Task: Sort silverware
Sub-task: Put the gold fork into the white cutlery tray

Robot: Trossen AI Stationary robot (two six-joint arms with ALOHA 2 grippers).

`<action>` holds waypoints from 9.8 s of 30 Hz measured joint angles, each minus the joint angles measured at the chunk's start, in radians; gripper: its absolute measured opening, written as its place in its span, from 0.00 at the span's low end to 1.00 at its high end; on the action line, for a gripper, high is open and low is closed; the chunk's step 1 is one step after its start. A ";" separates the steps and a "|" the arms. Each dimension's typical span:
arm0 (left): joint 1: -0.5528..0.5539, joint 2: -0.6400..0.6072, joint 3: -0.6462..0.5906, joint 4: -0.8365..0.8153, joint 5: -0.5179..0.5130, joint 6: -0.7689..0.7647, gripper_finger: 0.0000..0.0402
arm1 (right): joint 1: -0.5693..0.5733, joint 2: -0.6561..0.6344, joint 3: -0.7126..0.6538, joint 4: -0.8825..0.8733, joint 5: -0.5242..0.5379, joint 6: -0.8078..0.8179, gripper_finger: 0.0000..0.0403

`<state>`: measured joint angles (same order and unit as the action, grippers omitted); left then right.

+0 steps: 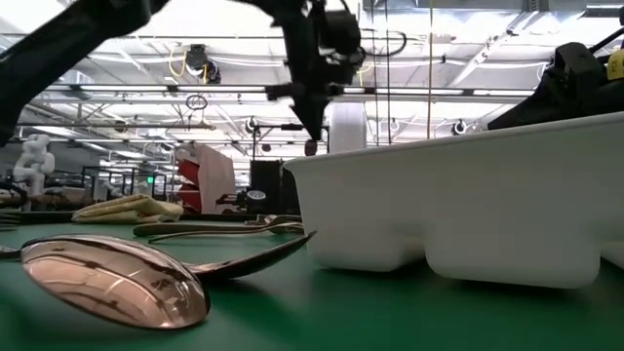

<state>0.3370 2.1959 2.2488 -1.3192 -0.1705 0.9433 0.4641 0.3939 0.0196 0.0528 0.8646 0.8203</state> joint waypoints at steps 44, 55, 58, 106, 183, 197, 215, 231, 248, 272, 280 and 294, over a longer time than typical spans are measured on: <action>-0.668 -0.954 -0.464 0.208 -0.413 -1.245 0.00 | -0.884 1.621 1.692 -0.963 -0.788 -0.623 0.48; -0.779 -1.055 -0.630 0.176 -0.483 -1.364 0.00 | -0.895 1.891 1.865 -1.134 -0.866 -0.687 0.48; -0.785 -1.063 -0.648 0.172 -0.492 -1.365 0.00 | -0.903 1.916 1.865 -1.124 -0.865 -0.691 0.48; -0.805 -1.070 -0.650 0.300 -0.546 -1.384 0.02 | 0.133 0.821 0.698 -0.205 0.260 0.910 0.00; -0.796 -1.070 -0.649 0.227 -0.570 -1.406 0.03 | -0.051 1.099 1.231 -0.985 -0.557 0.355 0.35; -0.796 -1.070 -0.649 0.199 -0.570 -1.410 0.03 | -0.180 1.265 1.232 -0.936 -0.732 0.014 0.30; -0.796 -1.070 -0.649 0.200 -0.571 -1.409 0.03 | -0.148 1.356 1.232 -1.028 -0.764 -0.021 0.30; -0.796 -1.070 -0.649 0.185 -0.571 -1.409 0.03 | -0.176 1.453 1.311 -0.944 -0.716 -0.152 0.30; -0.796 -1.070 -0.649 0.187 -0.571 -1.406 0.03 | -0.129 1.336 1.357 -1.098 -0.731 -0.047 0.30; -0.811 -1.071 -0.649 0.146 -0.583 -1.459 0.03 | -0.492 1.874 1.822 -0.973 -0.911 -1.044 0.48; -0.811 -1.071 -0.649 0.095 -0.624 -1.461 0.03 | -0.535 1.920 1.824 -0.968 -0.909 -1.029 0.36; -0.811 -1.078 -0.650 0.097 -0.631 -1.452 0.03 | -0.524 1.807 1.896 -1.259 -0.914 -0.932 0.00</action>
<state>-0.4736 1.1184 1.5993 -1.2227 -0.8017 -0.5087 -0.0602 2.2005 1.9154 -1.2062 -0.0498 -0.1118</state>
